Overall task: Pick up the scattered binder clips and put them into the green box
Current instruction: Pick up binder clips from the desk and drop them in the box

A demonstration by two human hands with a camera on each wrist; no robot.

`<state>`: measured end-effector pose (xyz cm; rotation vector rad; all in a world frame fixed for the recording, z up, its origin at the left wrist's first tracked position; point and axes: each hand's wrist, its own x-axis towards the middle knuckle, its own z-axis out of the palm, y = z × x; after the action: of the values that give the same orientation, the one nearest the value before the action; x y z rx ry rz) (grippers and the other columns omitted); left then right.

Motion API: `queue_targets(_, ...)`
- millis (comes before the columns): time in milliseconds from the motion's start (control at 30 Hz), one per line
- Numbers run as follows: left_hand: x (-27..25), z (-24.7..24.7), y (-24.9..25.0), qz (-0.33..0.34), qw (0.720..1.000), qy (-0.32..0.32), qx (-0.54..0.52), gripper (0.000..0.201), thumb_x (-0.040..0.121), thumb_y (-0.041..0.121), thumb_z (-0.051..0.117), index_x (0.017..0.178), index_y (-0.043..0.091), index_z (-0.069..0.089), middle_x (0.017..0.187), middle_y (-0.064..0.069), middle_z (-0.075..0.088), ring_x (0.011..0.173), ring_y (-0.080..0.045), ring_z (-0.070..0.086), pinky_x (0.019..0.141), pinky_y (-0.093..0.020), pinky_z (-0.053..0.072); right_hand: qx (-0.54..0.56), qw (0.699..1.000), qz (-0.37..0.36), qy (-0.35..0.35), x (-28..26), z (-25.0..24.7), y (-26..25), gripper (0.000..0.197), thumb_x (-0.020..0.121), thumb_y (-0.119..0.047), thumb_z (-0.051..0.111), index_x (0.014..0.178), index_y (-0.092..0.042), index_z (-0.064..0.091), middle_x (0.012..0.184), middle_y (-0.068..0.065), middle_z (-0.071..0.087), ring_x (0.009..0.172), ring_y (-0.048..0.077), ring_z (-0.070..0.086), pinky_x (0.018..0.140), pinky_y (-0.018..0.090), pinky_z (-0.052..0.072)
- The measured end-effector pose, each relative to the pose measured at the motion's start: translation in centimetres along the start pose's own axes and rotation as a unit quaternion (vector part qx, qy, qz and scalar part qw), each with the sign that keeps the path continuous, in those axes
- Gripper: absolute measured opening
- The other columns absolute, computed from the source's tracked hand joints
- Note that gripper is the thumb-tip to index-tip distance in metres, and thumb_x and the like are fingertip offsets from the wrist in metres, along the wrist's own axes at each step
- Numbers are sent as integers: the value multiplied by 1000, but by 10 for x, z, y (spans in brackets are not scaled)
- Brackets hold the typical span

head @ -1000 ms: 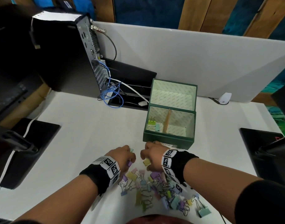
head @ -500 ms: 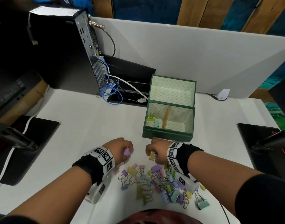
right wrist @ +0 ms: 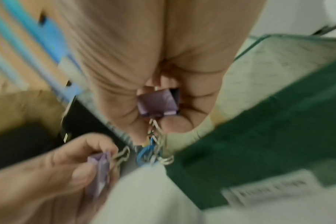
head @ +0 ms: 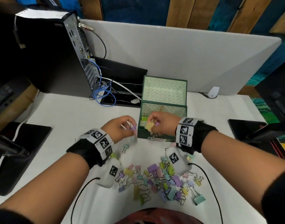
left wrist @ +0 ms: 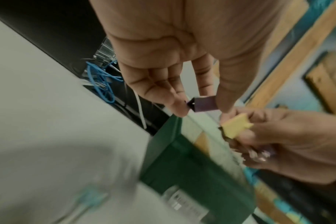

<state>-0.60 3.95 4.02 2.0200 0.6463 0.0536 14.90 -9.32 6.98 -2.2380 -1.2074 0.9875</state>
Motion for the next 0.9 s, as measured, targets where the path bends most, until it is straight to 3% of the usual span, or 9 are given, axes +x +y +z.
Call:
queue_targets(100, 15, -4, 22, 11, 998, 22, -52, 10, 83, 28, 64, 79, 35, 58, 67, 3, 56, 65, -11, 57, 66, -25, 45, 143, 985, 67, 72, 11, -18, -1, 32, 89, -10, 57, 121, -13, 55, 110, 6, 65, 74, 11, 63, 52, 13, 49)
queue_targets(167, 24, -4, 30, 11, 998, 34, -54, 9, 86, 31, 59, 80, 36, 55, 68, 3, 57, 67, -9, 60, 66, -23, 47, 210, 970, 96, 82, 15, -18, -1, 43, 91, -4, 54, 132, -9, 47, 129, 12, 58, 92, 19, 66, 73, 20, 56)
queue_targets(267, 36, 1, 40, 14, 998, 36, -46, 6, 89, 29, 57, 86, 35, 56, 70, 3, 56, 72, -10, 61, 72, -25, 48, 122, 981, 102, 107, 17, -14, 8, 48, 91, -12, 53, 138, -13, 41, 135, 5, 54, 96, 17, 63, 83, 30, 54)
queue_targets(400, 47, 11, 42, -6, 999, 10, -45, 32, 91, 25, 54, 123, 25, 54, 81, 1, 60, 81, -13, 61, 80, -27, 50, 145, 980, 86, 104, 8, -15, 16, 47, 87, -5, 49, 134, -14, 46, 138, 6, 53, 124, 22, 53, 108, 39, 41)
queue_targets(533, 38, 7, 35, -5, 1000, -4, 26, 31, 89, 35, 54, 120, 32, 56, 98, 3, 62, 97, -17, 61, 94, -38, 50, 107, 988, 39, 103, -17, -17, 18, 35, 90, -6, 49, 122, -17, 57, 117, -2, 61, 113, 14, 56, 99, 25, 42)
queue_targets(667, 16, -10, 16, -15, 999, 32, 32, 17, 87, 27, 58, 104, 29, 61, 85, 4, 57, 88, -27, 63, 83, -39, 52, 37, 997, 4, 75, -36, -6, 19, 26, 91, -11, 50, 112, -18, 64, 110, -2, 65, 101, 14, 61, 83, 19, 47)
queue_targets(767, -4, -20, -14, -56, 993, 16, 105, 22, 83, 25, 64, 101, 34, 56, 87, 3, 56, 73, -16, 57, 76, -29, 47, -44, 999, -26, 12, -36, 12, 19, 30, 90, -8, 49, 113, -19, 65, 114, 0, 65, 88, 8, 59, 75, 12, 47)
queue_targets(833, -19, -22, -36, -95, 977, -24, 188, 35, 78, 27, 68, 108, 36, 52, 96, 3, 53, 74, -12, 52, 77, -24, 43, -119, 991, -41, -41, -30, 24, 15, 34, 89, -7, 46, 115, -20, 64, 121, 1, 62, 99, 12, 58, 79, 14, 42)
queue_targets(900, -35, -19, -54, -132, 956, -80, 250, 57, 74, 33, 72, 125, 32, 46, 105, 3, 48, 84, -11, 50, 82, -22, 41, -183, 978, -65, -81, -23, 37, 9, 34, 87, -9, 48, 116, -20, 63, 126, 3, 58, 112, 18, 55, 94, 23, 42)
